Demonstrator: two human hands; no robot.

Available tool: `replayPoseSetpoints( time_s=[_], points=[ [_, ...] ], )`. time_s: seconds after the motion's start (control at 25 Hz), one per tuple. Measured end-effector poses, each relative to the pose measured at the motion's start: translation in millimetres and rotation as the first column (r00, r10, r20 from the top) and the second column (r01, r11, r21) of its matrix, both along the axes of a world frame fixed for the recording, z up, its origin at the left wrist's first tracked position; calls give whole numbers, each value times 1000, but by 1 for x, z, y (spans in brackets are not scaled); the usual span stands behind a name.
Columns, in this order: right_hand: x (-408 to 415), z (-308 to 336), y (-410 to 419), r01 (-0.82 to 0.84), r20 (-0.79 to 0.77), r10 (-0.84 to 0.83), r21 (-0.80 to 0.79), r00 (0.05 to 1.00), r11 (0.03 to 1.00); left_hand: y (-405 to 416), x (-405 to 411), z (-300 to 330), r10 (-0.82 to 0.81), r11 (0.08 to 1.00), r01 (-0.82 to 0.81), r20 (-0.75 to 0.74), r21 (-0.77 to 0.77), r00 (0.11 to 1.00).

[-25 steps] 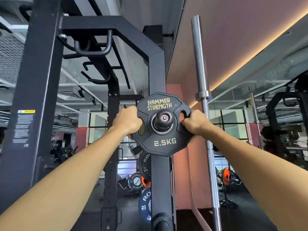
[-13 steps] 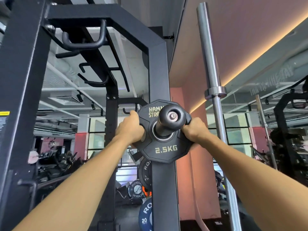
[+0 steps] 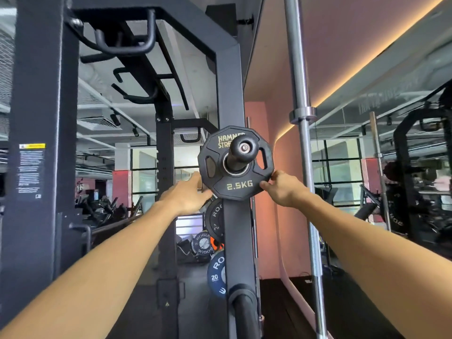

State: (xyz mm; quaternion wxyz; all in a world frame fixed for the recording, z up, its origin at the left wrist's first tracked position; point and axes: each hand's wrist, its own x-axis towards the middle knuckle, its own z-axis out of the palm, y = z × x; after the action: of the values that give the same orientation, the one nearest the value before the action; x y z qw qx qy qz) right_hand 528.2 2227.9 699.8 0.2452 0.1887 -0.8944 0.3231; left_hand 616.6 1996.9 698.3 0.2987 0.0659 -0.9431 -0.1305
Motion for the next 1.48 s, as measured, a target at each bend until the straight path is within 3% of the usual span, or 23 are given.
replayPoseSetpoints(
  time_s=[0.24,0.56,0.88,1.2,1.48],
  points=[
    [71,-49,8,-154,70,146,115,987,981,8,78,-41,-1,996,-8,100,89,995],
    [175,-76,-36,-364,100,350,227,932,903,-27,220,-75,153,978,-169,130,122,980],
    [283,-70,-151,-474,55,478,275,877,837,-112,361,-73,314,924,-333,123,190,941],
    [420,-79,-321,-592,81,591,224,803,774,-250,521,-67,399,902,-417,149,112,905],
    [474,-92,-429,-634,130,621,189,773,750,-349,576,-83,376,899,-405,183,166,909]
  ],
)
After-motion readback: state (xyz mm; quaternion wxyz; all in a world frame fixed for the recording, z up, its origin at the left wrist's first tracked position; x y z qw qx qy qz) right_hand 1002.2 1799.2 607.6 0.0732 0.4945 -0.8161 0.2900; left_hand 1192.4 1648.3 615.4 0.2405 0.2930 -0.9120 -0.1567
